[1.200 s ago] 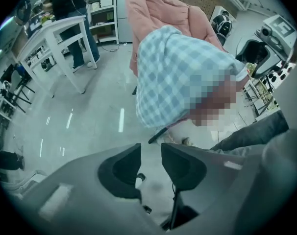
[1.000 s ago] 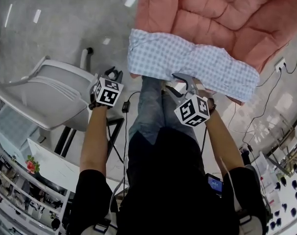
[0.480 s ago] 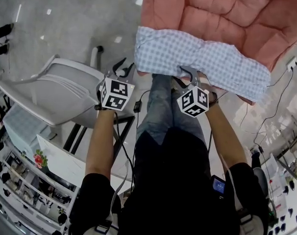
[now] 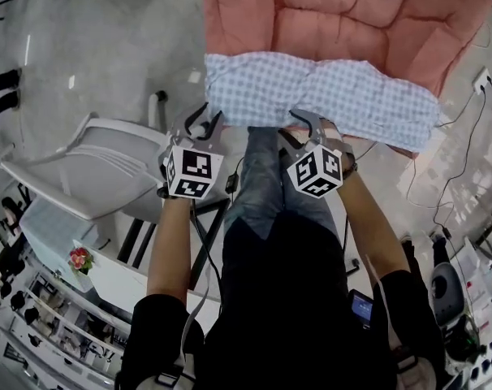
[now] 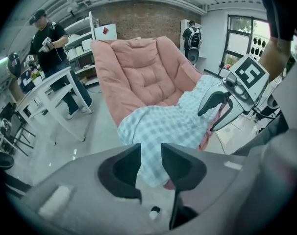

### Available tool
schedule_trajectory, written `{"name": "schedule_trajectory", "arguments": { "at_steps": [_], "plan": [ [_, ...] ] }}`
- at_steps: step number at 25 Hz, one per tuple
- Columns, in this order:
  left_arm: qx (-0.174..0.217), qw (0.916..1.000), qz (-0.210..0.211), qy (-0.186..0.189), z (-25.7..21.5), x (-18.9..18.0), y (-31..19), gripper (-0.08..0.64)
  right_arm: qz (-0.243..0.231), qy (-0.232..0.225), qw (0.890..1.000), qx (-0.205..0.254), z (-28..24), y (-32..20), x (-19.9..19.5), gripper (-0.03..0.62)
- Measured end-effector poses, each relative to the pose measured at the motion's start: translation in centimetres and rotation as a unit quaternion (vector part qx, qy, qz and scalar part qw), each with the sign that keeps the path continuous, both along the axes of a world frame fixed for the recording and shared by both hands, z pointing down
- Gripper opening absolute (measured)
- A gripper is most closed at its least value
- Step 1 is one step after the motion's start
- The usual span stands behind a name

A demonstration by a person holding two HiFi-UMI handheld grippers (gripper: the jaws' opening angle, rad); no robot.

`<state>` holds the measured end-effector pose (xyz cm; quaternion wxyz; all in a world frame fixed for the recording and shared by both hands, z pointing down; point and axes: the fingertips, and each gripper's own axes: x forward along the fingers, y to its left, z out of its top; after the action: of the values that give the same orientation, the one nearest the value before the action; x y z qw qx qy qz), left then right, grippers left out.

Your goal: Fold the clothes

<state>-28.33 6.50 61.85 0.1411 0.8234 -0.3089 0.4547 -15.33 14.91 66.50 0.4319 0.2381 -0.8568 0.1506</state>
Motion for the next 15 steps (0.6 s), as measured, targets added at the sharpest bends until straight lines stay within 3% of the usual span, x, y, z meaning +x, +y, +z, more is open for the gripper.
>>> {"name": "schedule_trajectory", "arguments": {
  "at_steps": [9,15],
  "plan": [
    [0.010,0.9919,0.105,0.071,-2.4,12.0,-2.1,0.137,0.153,0.006,0.988,0.000,-2.9,-1.6,8.8,0.219],
    [-0.035,0.9746,0.196,0.103,-4.4,18.4,-0.7,0.129,0.238,0.045,0.970,-0.015,-6.9,-1.1,15.2,0.218]
  ]
}}
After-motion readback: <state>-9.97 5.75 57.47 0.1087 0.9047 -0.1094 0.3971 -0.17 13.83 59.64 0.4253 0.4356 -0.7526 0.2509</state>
